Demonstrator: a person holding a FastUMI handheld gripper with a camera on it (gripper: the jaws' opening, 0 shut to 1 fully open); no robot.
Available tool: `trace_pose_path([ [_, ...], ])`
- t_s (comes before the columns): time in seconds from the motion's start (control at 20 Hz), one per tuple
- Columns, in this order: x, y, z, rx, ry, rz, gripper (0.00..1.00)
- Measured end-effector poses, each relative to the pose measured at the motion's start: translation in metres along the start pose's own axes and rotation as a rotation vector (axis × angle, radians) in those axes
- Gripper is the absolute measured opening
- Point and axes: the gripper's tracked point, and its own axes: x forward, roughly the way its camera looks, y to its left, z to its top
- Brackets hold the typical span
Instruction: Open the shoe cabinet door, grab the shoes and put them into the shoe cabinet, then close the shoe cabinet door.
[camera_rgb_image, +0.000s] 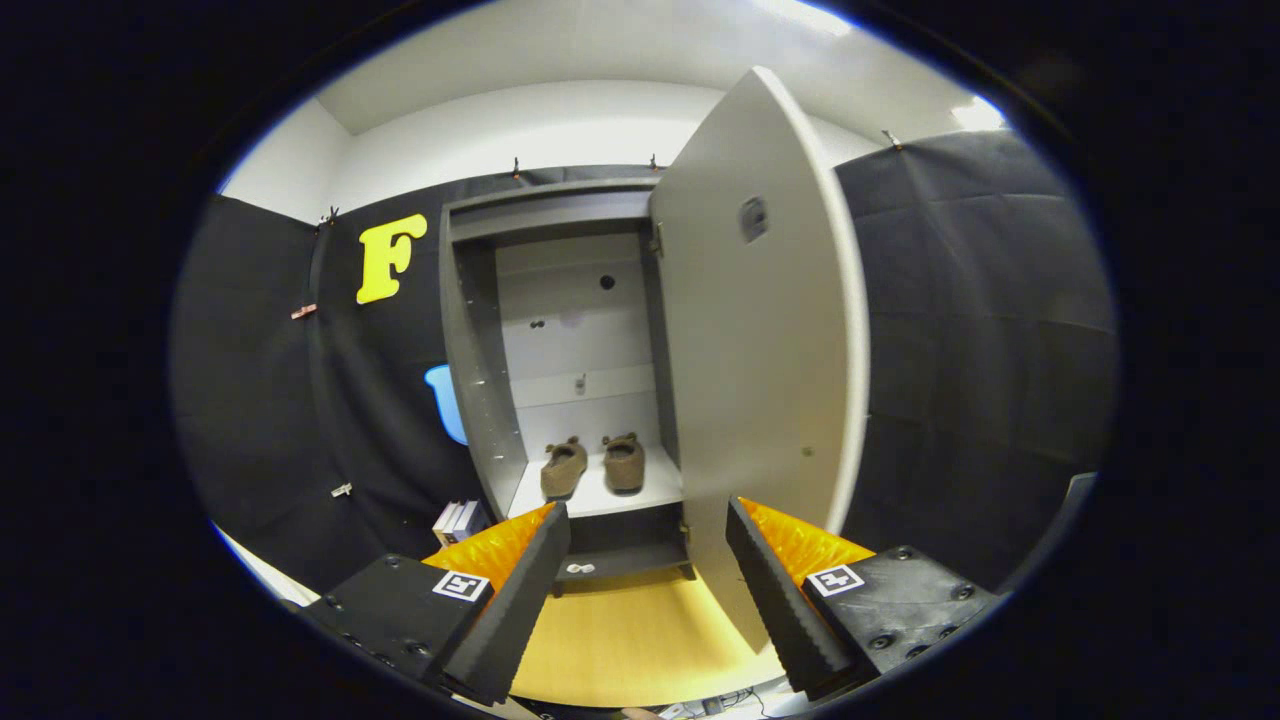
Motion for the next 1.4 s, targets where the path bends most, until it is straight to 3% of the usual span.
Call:
trace_pose_path([
  [0.25, -0.014, -0.09, 0.013, -0.025, -0.017, -0.041, 0.99],
  [0.55, 0.019, -0.158, -0.001, -0.034, 0.026, 0.04, 0.98],
  [0.95, 0.075, -0.161, -0.024, -0.027, 0.121, 0.167, 0.99],
  [1.4, 0.075, -0.088, -0.031, -0.036, 0.122, 0.227, 0.97],
])
